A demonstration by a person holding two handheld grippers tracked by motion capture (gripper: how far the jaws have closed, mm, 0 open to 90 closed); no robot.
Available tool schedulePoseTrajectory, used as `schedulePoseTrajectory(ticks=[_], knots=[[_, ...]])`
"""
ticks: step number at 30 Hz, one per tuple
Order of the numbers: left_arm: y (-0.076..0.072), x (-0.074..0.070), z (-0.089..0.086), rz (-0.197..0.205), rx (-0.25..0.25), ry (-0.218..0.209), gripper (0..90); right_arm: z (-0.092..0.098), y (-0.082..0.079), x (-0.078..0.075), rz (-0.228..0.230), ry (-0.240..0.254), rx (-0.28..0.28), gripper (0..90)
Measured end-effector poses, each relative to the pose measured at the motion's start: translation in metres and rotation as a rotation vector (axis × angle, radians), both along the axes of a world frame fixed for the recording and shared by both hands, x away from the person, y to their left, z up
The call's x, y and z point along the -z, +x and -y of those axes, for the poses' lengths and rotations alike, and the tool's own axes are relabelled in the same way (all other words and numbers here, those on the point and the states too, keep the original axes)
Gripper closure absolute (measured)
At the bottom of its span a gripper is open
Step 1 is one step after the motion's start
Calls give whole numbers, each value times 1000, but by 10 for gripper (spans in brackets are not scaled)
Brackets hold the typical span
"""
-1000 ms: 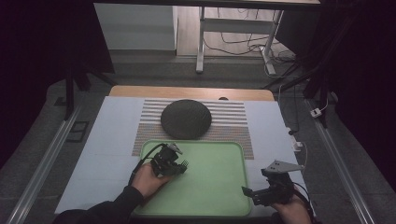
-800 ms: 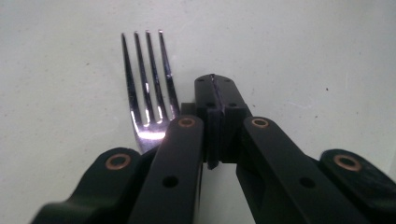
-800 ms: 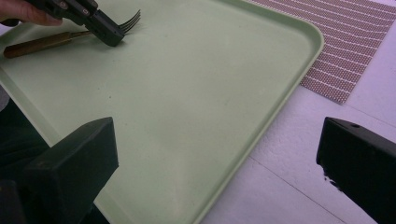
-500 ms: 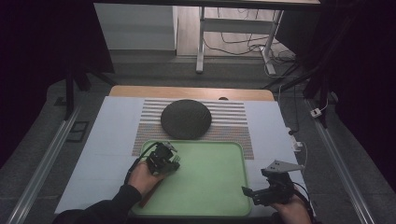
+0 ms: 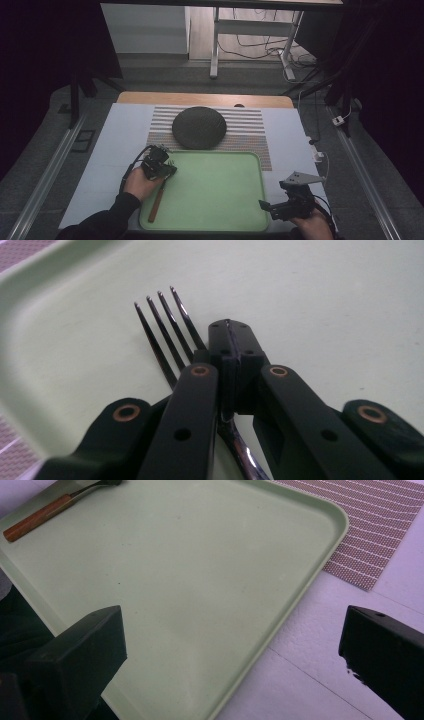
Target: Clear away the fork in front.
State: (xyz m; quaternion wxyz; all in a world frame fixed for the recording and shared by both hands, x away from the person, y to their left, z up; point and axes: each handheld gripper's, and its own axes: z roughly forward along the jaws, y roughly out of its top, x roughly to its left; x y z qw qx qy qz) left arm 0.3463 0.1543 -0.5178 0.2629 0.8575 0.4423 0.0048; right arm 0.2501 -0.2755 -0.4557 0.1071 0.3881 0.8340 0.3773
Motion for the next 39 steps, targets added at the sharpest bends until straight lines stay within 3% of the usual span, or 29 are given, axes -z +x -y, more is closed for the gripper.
schedulePoseTrajectory(ticks=[4,9,16,23,31,39], knots=[[2,0,-8,-9,-28,-8,887,0,0,0,-1,0,0,0],[3,0,-9,-12,-26,-18,866,0,0,0,-2,4,0,0],[0,-5,-11,27,-29,-34,650,0,0,0,-2,5,-3,0],[-7,-15,-11,68,-2,-57,495,0,0,0,-1,6,-5,0],[-25,-36,-16,115,38,-129,331,0,0,0,1,5,-4,0],[-40,-50,-27,146,34,-197,222,-1,0,0,3,2,-3,0]])
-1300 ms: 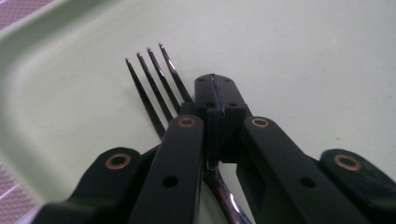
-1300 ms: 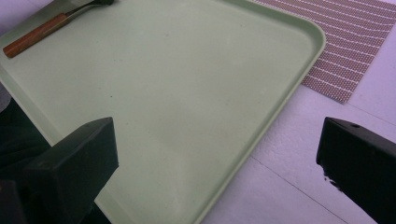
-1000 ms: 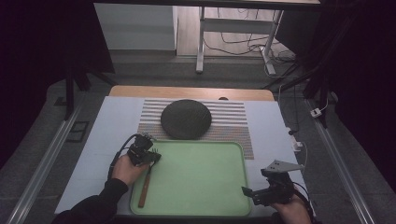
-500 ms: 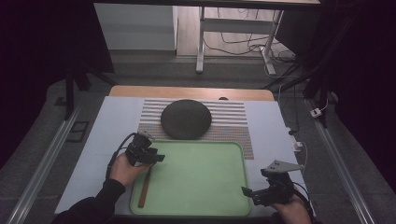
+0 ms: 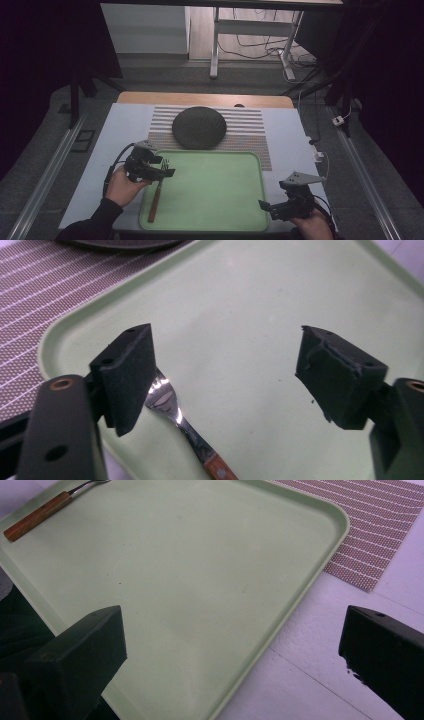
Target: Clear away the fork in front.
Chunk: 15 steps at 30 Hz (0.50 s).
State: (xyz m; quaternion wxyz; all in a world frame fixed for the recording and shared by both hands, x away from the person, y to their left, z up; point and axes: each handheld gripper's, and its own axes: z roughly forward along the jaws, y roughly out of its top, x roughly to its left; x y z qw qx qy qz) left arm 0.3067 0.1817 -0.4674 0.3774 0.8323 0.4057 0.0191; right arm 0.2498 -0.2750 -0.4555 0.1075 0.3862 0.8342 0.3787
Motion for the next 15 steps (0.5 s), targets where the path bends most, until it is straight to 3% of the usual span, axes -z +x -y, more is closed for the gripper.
schedulePoseTrajectory(ticks=[9,15], knots=[[-22,-6,-18,12,-4,-39,141,0,0,0,3,-3,-2,0],[-47,-7,-42,43,-37,-88,68,0,0,0,4,-2,-3,0]])
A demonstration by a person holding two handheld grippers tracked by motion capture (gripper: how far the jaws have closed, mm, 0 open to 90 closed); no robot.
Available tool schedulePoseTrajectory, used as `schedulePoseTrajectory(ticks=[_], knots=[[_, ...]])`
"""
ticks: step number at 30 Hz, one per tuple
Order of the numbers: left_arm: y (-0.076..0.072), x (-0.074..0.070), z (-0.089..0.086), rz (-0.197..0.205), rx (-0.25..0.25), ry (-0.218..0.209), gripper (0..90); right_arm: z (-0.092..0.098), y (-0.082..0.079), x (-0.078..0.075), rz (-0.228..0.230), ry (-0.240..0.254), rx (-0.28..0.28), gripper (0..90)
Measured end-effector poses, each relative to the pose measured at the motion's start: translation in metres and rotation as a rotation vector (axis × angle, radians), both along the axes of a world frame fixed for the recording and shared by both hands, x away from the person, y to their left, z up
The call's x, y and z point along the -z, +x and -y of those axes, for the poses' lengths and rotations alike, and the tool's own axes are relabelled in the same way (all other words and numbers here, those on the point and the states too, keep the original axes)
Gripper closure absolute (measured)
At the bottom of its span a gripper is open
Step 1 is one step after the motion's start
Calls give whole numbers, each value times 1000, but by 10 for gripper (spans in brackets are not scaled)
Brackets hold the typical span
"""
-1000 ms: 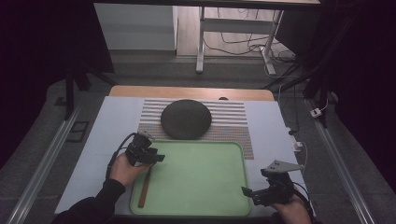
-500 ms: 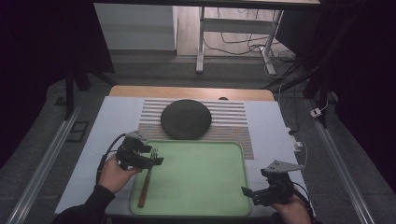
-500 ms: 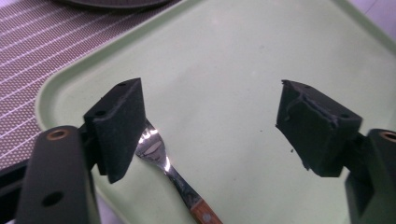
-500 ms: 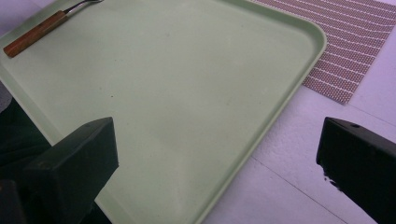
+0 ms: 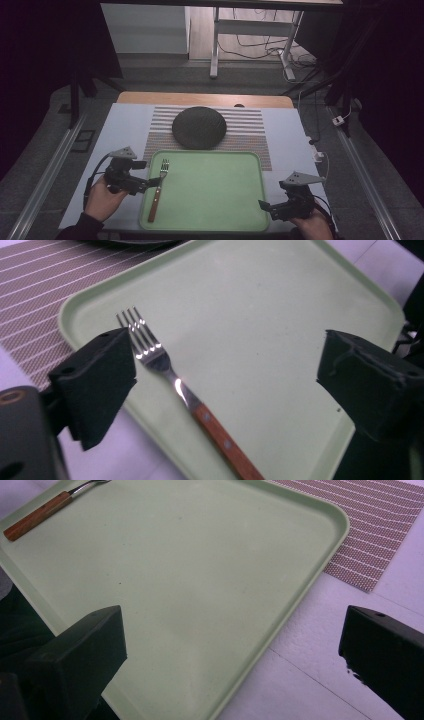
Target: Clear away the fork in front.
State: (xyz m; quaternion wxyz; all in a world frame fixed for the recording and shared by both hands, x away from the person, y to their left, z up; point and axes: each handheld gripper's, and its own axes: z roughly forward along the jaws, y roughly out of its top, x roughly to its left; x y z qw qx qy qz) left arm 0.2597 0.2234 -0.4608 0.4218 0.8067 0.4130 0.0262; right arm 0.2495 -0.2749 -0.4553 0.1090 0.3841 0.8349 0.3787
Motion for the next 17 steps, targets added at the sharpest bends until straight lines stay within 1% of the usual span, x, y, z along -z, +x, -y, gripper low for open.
schedulePoseTrajectory(ticks=[2,5,7,10,11,12,13,15,17], knots=[[-10,1,-10,7,-19,-19,52,0,0,0,1,0,0,0],[-25,5,-26,14,-51,-33,32,-1,0,0,-1,1,2,0],[-35,9,-36,7,-71,-40,19,-1,-1,0,1,-5,3,0],[-48,17,-47,-13,-96,-15,2,-1,-1,0,2,-5,4,0],[-51,19,-49,-23,-103,0,2,-1,-1,0,2,-6,4,0],[-53,19,-51,-23,-120,0,1,-1,0,0,2,-6,4,0],[-55,18,-54,-12,-128,-10,0,-1,0,-1,1,-8,4,0],[-57,18,-57,-19,-135,-21,3,-2,0,0,1,-13,2,0],[-57,18,-59,-21,-143,-46,2,-1,0,0,4,-11,5,0]])
